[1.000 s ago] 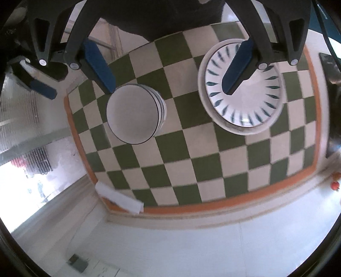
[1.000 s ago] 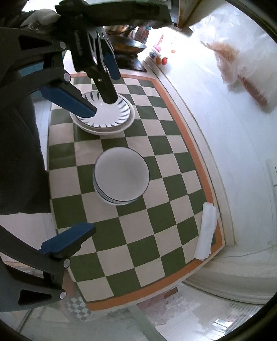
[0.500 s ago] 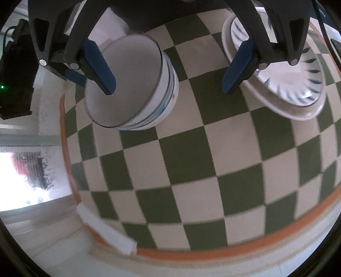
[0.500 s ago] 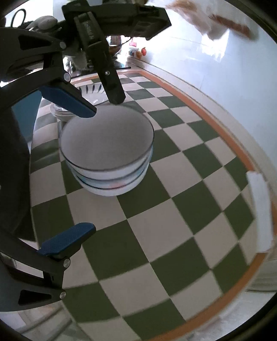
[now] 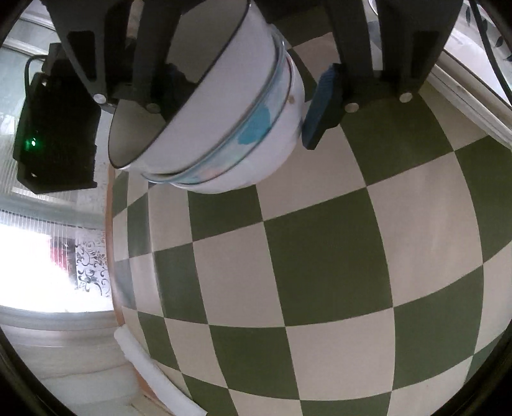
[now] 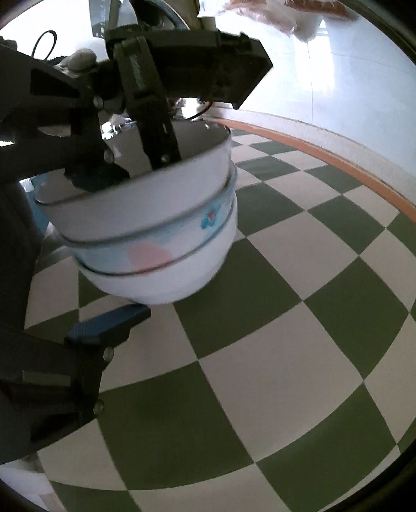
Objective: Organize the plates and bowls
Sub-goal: 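Carry the bowl stack with both grippers over the plate stack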
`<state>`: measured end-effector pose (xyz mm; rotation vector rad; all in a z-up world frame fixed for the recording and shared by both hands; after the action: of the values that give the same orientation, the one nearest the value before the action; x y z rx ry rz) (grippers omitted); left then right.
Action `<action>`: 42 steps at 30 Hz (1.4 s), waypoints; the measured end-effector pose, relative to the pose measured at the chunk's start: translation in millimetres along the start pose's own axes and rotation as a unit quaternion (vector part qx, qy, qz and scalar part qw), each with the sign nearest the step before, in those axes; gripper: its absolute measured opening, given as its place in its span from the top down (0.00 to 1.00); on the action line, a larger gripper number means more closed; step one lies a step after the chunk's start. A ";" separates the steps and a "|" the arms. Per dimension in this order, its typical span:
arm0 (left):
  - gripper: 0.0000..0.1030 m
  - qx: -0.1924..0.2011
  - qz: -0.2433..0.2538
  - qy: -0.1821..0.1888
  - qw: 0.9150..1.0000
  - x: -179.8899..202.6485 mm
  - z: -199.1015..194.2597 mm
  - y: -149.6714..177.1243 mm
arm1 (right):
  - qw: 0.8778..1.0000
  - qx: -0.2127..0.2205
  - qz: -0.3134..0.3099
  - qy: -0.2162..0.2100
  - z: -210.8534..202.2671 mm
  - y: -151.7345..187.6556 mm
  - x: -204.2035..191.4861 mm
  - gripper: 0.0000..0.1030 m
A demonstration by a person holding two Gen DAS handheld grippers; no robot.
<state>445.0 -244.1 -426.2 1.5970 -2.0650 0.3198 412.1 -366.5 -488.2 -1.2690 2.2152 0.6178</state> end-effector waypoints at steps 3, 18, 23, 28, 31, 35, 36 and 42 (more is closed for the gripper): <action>0.42 0.012 -0.001 0.000 1.000 -0.8 -2.7 3.5 | 1.000 0.001 0.012 -0.011 4.4 -2.8 3.3 0.44; 0.41 0.062 0.005 -0.038 0.997 -4.8 -30.4 1.3 | 0.999 -0.005 -0.024 -0.024 15.4 -5.7 -25.6 0.47; 0.41 0.086 -0.002 -0.038 0.996 -10.2 -55.2 0.8 | 0.999 -0.011 -0.046 -0.019 16.1 -9.9 -48.9 0.47; 0.41 0.107 -0.014 -0.038 0.993 -23.1 -81.3 4.8 | 0.997 -0.019 -0.071 -0.018 18.2 -10.8 -78.7 0.48; 0.41 0.114 -0.021 -0.039 0.993 -39.8 -98.6 11.3 | 0.996 -0.022 -0.080 -0.014 24.5 -5.7 -100.1 0.48; 0.41 0.113 -0.032 -0.043 0.992 -66.3 -114.7 25.9 | 0.996 -0.032 -0.082 -0.016 40.5 6.3 -124.2 0.48; 0.41 0.112 -0.036 -0.043 0.992 -73.0 -118.0 29.7 | 0.996 -0.034 -0.082 -0.016 45.9 10.5 -130.3 0.48; 0.41 0.119 -0.059 -0.045 0.990 -110.4 -143.2 47.5 | 0.995 -0.051 -0.082 -0.021 65.8 36.1 -155.8 0.49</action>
<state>455.1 -70.6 -357.4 1.8978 -2.0492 0.4746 461.3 -209.1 -436.0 -1.4596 2.0424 0.6947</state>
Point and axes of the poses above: each gripper's, at about its wrist camera, not at the fingertips, and z roughly the way its jaws point, x to its right, y to its underside, the point moved 5 cm from there along z, roughly the way its jaws point, and after that the axes turned 5 degrees about x, right-handed, at the moved point
